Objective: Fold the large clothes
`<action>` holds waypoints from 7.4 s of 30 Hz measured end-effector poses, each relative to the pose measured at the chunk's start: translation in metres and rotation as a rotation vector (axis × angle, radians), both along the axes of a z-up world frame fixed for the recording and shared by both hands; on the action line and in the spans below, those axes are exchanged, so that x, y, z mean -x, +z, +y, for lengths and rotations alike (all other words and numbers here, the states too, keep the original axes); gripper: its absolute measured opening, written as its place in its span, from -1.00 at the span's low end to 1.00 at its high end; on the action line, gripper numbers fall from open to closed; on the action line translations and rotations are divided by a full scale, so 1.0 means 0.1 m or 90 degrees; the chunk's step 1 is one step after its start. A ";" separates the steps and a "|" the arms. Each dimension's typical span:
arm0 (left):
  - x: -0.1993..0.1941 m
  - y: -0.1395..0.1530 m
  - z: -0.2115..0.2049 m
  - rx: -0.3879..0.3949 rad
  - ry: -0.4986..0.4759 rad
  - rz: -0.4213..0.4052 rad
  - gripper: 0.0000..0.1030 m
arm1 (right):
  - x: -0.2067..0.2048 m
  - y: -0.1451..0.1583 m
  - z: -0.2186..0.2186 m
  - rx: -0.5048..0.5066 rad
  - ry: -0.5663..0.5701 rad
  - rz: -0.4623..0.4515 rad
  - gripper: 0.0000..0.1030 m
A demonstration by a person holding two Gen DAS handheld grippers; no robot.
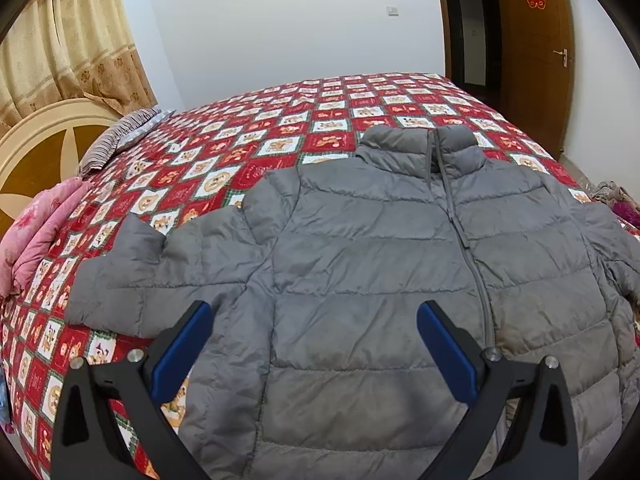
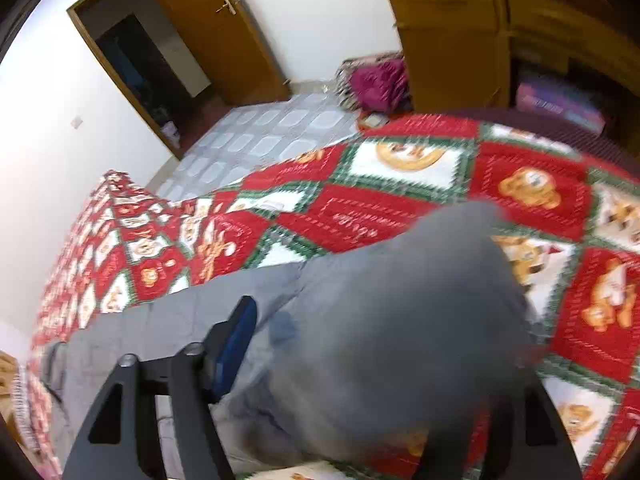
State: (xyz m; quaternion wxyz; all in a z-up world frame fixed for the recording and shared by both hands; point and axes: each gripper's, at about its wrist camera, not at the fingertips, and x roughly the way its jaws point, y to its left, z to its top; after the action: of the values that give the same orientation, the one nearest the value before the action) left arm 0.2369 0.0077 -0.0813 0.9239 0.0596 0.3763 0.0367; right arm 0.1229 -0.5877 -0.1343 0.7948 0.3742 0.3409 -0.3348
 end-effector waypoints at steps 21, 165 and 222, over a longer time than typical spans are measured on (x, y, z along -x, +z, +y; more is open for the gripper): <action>0.41 0.13 0.79 0.084 0.064 -0.023 1.00 | -0.52 1.65 1.63 0.170 0.234 -0.113 -0.86; -0.23 0.25 -0.63 0.029 -0.138 -0.154 -0.80 | -1.83 -0.17 3.55 0.254 0.457 0.022 0.41; 0.03 0.63 0.83 0.057 0.055 -0.131 1.00 | -1.70 0.86 3.66 0.237 0.607 -0.063 -0.73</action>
State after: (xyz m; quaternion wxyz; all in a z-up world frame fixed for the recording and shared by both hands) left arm 0.2343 0.0907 -0.0179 0.9570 -0.0021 0.2827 0.0658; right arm 0.2934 -0.2217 -0.0483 0.9274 0.0449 0.3704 0.0281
